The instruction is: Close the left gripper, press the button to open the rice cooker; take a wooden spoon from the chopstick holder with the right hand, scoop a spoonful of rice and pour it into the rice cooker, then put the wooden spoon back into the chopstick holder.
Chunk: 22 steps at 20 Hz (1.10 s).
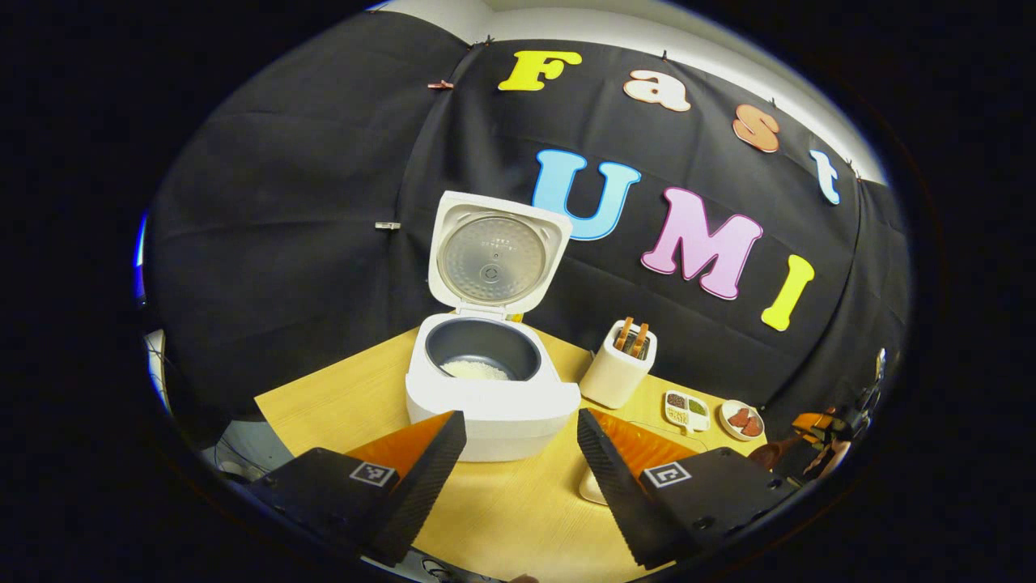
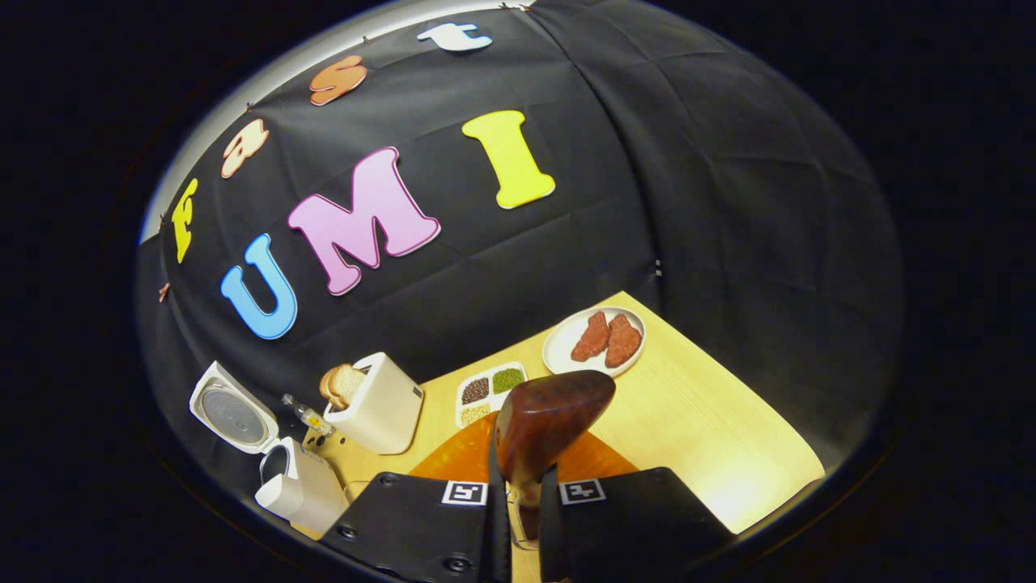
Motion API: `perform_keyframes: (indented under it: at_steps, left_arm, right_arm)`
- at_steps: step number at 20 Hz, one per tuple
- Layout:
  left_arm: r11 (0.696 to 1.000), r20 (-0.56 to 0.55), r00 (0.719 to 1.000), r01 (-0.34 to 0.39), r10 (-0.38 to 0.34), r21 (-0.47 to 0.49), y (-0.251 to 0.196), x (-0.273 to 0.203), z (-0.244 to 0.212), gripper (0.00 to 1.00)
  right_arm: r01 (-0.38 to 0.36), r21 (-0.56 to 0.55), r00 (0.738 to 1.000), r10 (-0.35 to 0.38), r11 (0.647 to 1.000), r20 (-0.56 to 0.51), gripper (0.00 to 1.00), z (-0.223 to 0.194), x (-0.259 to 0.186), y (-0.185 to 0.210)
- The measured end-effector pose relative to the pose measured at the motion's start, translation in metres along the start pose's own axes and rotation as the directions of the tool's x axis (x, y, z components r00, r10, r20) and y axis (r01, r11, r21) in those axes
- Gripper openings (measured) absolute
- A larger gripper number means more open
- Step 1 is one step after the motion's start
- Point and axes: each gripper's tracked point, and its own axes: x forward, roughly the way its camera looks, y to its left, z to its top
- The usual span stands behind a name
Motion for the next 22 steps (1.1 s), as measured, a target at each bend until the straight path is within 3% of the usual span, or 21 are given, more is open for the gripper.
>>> perform_keyframes:
  at_steps: [4, 8, 13, 17, 22]
  left_arm:
    - [1.000, 0.039, 0.999, -0.021, 0.021, -0.015, -0.015, -0.009, 0.000, 0.96]
    - [0.999, 0.040, 0.998, -0.044, 0.043, 0.024, -0.016, -0.013, -0.006, 0.95]
    - [0.993, 0.066, 0.995, -0.081, 0.076, 0.081, -0.004, -0.012, 0.015, 0.96]
    - [0.983, 0.129, 0.985, -0.132, 0.116, 0.130, 0.010, -0.003, 0.062, 0.95]
    - [0.984, 0.151, 0.979, -0.151, 0.135, 0.098, 0.007, 0.020, 0.121, 0.95]
  right_arm:
    - [-0.015, 0.055, 0.998, 0.018, 0.998, -0.054, 0.18, -0.031, 0.019, -0.008]
    - [-0.012, 0.010, 0.996, 0.013, 1.000, -0.089, 0.19, -0.057, 0.034, -0.009]
    - [-0.054, 0.055, 0.989, 0.061, 0.997, -0.134, 0.26, -0.069, 0.040, 0.000]
    - [-0.056, -0.013, 0.993, 0.055, 0.998, -0.104, 0.98, -0.063, 0.031, -0.002]
    - [-0.042, -0.217, 0.999, 0.045, 0.975, 0.006, 0.98, -0.040, 0.000, -0.011]
